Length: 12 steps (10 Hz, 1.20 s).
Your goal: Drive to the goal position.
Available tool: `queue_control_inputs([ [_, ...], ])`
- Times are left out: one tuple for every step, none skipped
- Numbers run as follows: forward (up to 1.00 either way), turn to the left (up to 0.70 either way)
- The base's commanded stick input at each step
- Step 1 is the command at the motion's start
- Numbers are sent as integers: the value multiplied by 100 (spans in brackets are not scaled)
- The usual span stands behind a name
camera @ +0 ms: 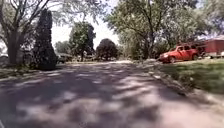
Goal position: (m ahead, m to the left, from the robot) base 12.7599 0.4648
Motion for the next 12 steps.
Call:
queue_control_inputs([
  [50,0],
  [50,0],
  [50,0],
  [50,0],
  [50,0],
  [50,0],
  [50,0],
  [50,0],
  [50,0],
  [50,0],
  [50,0],
  [50,0],
])
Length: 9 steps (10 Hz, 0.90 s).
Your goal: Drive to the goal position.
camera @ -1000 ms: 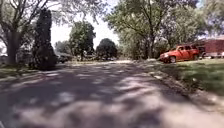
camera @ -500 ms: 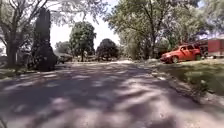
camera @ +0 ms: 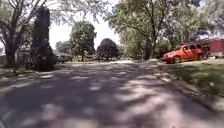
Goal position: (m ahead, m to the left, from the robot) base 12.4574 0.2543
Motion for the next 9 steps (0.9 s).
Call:
queue_control_inputs([
  [50,0],
  [50,0],
  [50,0],
  [50,0],
  [50,0],
  [50,-12],
  [50,-50],
  [50,-50],
  [50,-42],
])
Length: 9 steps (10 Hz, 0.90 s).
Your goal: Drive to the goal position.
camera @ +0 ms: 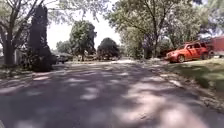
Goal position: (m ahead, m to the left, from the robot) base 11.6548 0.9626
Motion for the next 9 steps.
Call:
queue_control_inputs([
  [50,-17],
  [50,0],
  [50,0],
  [50,0],
  [50,0],
  [50,0],
  [50,0],
  [50,0],
  [50,0],
])
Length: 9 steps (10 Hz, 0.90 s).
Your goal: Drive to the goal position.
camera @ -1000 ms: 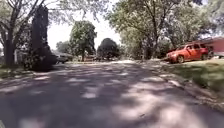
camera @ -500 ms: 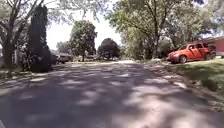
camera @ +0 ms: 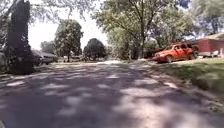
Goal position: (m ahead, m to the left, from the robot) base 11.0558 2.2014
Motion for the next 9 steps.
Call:
queue_control_inputs([
  [50,0],
  [50,0],
  [50,0],
  [50,0],
  [50,0],
  [50,0],
  [50,0],
  [50,0],
  [50,0],
])
